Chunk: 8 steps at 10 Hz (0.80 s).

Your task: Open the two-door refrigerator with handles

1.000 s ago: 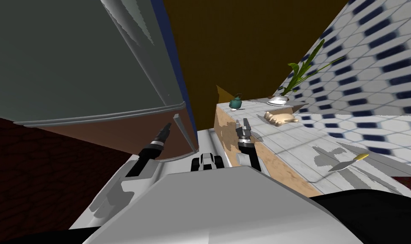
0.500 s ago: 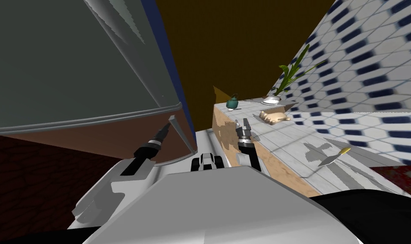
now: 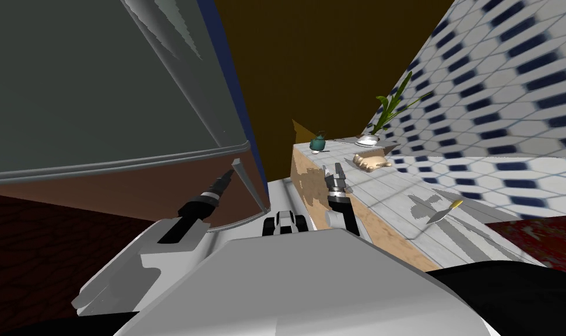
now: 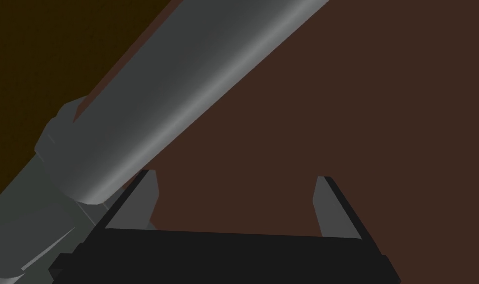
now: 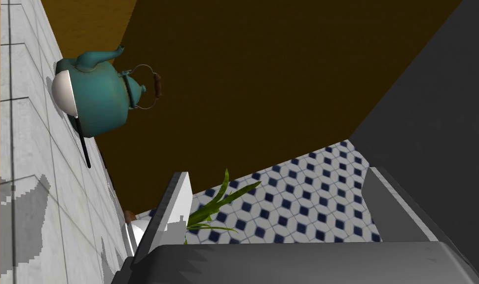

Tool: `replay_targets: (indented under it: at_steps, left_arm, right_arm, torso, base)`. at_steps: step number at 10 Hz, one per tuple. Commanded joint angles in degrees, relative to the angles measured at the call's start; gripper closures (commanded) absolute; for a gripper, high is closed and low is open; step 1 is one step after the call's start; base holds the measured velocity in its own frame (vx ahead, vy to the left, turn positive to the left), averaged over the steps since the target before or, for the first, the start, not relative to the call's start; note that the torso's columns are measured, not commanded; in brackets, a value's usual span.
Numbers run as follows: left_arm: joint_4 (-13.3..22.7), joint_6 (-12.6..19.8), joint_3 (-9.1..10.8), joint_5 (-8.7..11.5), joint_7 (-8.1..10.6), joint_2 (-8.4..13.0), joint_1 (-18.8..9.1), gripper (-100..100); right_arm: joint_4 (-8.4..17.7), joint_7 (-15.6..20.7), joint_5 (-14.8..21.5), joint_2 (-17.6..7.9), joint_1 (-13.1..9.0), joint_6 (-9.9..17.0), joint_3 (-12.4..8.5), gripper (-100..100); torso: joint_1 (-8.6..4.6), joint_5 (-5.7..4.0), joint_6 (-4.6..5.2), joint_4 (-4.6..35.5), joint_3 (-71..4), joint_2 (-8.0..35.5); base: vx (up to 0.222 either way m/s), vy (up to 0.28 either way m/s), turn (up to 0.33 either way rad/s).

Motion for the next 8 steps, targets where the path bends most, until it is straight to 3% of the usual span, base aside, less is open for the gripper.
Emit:
replay_targets:
  at_steps: [1,5,7,8]
  left_arm:
    - [-3.2,0.8,0.47,0.1,0.38,1.0,-0.3,-100]
    - [-5.6,1.5,0.61,0.2,0.55,1.4,-0.3,-100]
    - [-2.2,1.1,0.62,0.3,0.77,0.0,0.0,-100]
    - [-2.6,1.5,0.57,0.0,0.55,0.2,1.0,-100]
  right_arm:
    - [0.0,0.0,0.0,0.0,0.0,0.0,0.0,0]
    - [0.0,0.0,0.0,0.0,0.0,0.0,0.0,0]
    - [0.0,0.0,0.0,0.0,0.0,0.0,0.0,0]
    - [0.0,0.0,0.0,0.0,0.0,0.0,0.0,0]
  torso:
    - [-0.11,-0.07,0.03,0.0,0.0,0.0]
    - [-0.24,-0.09,0.08,0.0,0.1,0.2]
    - [-0.12,-0.04,-0.04,0.0,0.1,0.2]
    - [0.21,0.07,-0.07,0.0,0.0,0.0]
  base:
    - [0.001,-0.001,-0.021]
    - [0.008,0.002,-0.011]
    - [0.019,0.035,0.048]
    - [0.017,0.037,0.043]
